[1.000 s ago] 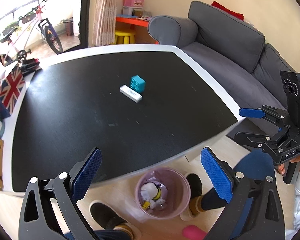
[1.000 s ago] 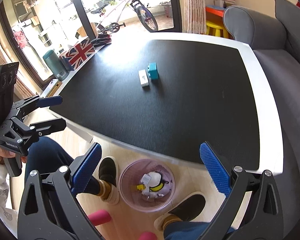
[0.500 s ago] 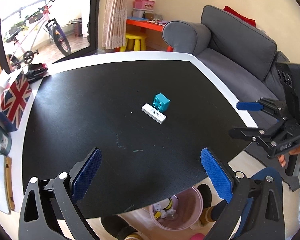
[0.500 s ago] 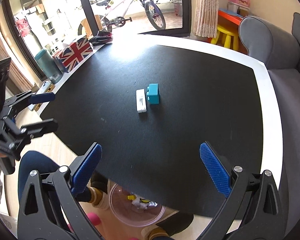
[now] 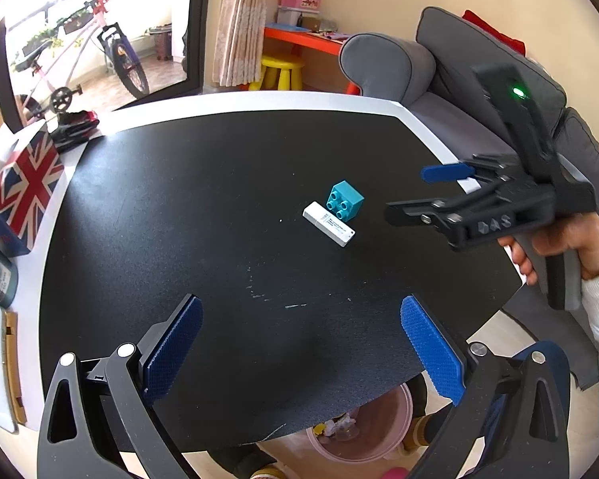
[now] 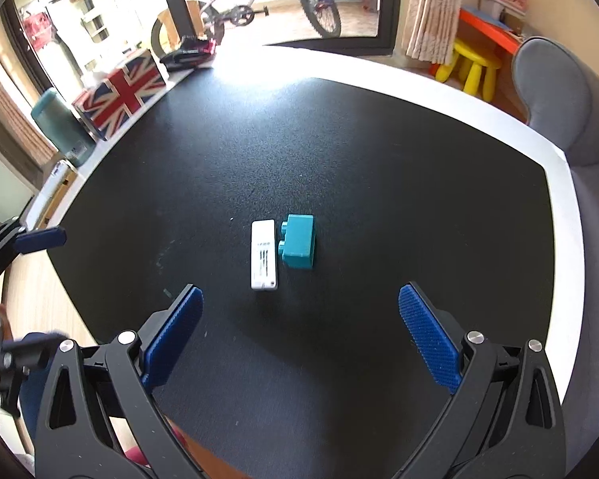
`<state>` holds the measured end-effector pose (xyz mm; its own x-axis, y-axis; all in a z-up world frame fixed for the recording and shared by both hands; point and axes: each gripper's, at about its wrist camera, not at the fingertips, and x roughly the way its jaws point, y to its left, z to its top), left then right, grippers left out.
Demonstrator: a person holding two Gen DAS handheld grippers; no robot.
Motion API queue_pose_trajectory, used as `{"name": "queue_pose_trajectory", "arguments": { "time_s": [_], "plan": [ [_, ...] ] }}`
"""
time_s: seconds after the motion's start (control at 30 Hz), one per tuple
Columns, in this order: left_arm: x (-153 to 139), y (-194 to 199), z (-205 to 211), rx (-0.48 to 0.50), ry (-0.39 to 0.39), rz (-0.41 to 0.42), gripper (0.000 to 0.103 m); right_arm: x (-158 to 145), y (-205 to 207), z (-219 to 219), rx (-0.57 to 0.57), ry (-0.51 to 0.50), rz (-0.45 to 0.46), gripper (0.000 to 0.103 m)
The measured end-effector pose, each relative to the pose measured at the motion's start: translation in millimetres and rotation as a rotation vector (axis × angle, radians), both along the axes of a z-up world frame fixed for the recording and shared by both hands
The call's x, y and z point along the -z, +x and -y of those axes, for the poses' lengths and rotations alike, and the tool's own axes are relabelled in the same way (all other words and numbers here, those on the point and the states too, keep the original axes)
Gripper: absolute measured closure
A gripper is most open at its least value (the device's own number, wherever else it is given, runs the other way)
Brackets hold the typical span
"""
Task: Collect trash
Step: 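Move the right tool over the table toward the teal block, then grasp the teal block with the right tool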
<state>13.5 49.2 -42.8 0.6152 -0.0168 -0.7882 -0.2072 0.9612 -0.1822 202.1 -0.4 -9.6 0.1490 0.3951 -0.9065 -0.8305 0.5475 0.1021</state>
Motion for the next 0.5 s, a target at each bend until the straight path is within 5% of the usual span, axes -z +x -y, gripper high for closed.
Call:
{"name": "queue_pose_trajectory", "arguments": {
  "time_s": [0.27,0.5],
  "plan": [
    [11,5,-5,-0.008,-0.033,-0.012,0.008,24,20,-24,-0.012,-0.027,-0.034,0.008],
    [21,6,-9,-0.012,-0.047,-0.022,0.008,40,28,-34,-0.027,-0.042,-0.071,0.041]
  ]
}}
